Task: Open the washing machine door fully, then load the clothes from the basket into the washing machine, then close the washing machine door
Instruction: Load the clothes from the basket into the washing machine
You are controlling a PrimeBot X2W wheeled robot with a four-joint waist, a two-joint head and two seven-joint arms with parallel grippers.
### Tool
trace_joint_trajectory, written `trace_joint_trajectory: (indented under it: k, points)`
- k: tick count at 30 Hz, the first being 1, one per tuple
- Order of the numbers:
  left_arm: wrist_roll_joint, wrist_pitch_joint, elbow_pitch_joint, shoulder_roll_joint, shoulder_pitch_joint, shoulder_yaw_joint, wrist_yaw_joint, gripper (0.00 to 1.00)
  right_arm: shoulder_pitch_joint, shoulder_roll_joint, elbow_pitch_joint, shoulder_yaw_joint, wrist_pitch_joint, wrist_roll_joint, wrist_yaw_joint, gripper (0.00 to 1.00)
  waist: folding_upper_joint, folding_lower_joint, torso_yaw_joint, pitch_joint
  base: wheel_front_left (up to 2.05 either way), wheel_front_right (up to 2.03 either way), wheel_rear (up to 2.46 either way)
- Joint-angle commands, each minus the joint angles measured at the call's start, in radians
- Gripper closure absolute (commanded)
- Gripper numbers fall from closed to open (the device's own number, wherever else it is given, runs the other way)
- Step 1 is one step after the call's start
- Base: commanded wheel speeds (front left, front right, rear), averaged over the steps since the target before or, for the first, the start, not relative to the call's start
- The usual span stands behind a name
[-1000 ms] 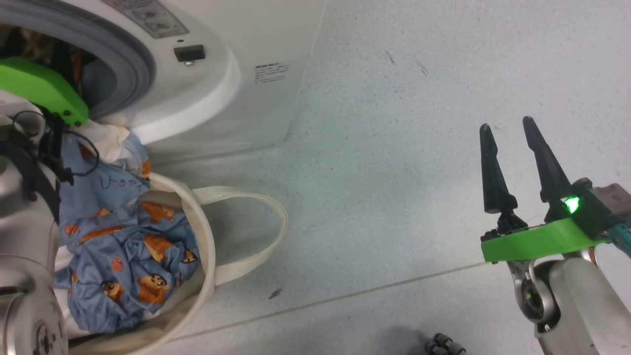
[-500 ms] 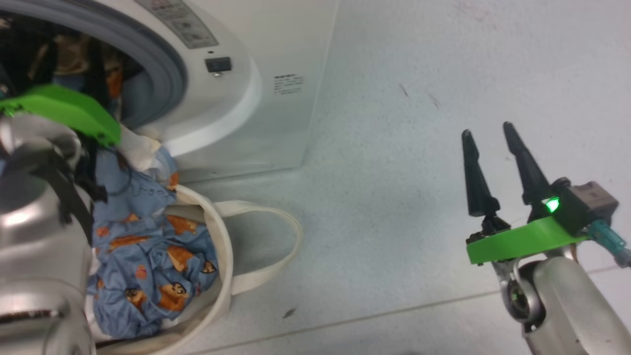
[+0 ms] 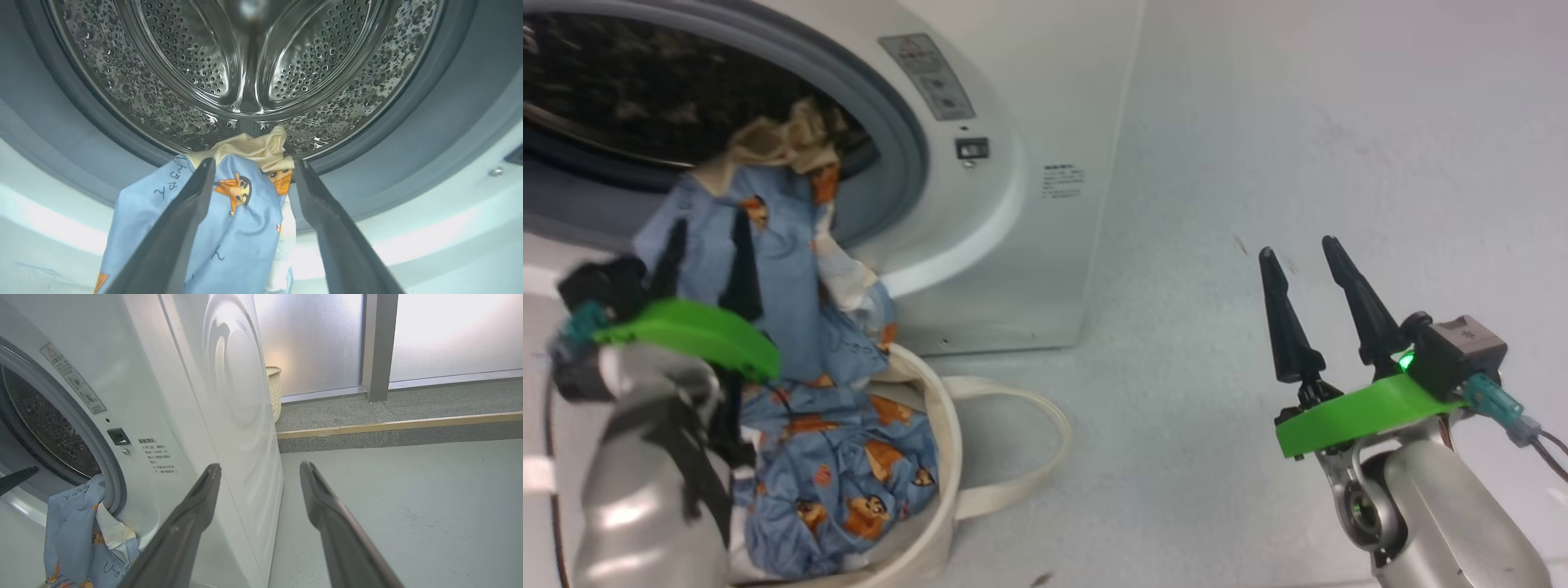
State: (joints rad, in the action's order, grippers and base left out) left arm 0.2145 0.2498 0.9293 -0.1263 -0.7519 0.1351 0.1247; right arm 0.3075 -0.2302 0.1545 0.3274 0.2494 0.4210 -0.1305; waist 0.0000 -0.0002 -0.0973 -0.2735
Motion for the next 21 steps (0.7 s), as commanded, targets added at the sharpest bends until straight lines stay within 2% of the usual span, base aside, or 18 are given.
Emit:
trace_joint_trajectory:
  k: [1, 7, 14, 21]
  points:
    - [0.017, 0.012, -0.054, -0.024, 0.03, 0.003, 0.005, 0.0, -0.007, 0.001, -0.024, 0.007, 0.012, 0.009, 0.0, 0.0, 0.0, 0.0002, 0.039, 0.047, 0.0, 0.0, 0.0]
    - [0.082, 0.012, -0.195, -0.024, 0.195, -0.053, 0.006, 0.0, -0.032, 0.0, -0.028, 0.003, 0.012, 0.011, 0.0, 0.0, 0.0, 0.0002, 0.082, 0.129, 0.0, 0.0, 0.0]
    - [0.109, 0.012, -0.371, -0.029, 0.378, -0.044, 0.006, 0.0, -0.084, -0.001, -0.046, -0.002, 0.012, 0.007, 0.0, 0.0, 0.0, 0.0002, 0.106, 0.208, 0.0, 0.0, 0.0]
    - [0.105, 0.012, -0.468, -0.028, 0.487, -0.021, 0.006, 0.0, -0.126, 0.0, -0.062, -0.018, 0.012, 0.004, 0.0, 0.0, 0.0, 0.0002, 0.103, 0.238, 0.0, 0.0, 0.0]
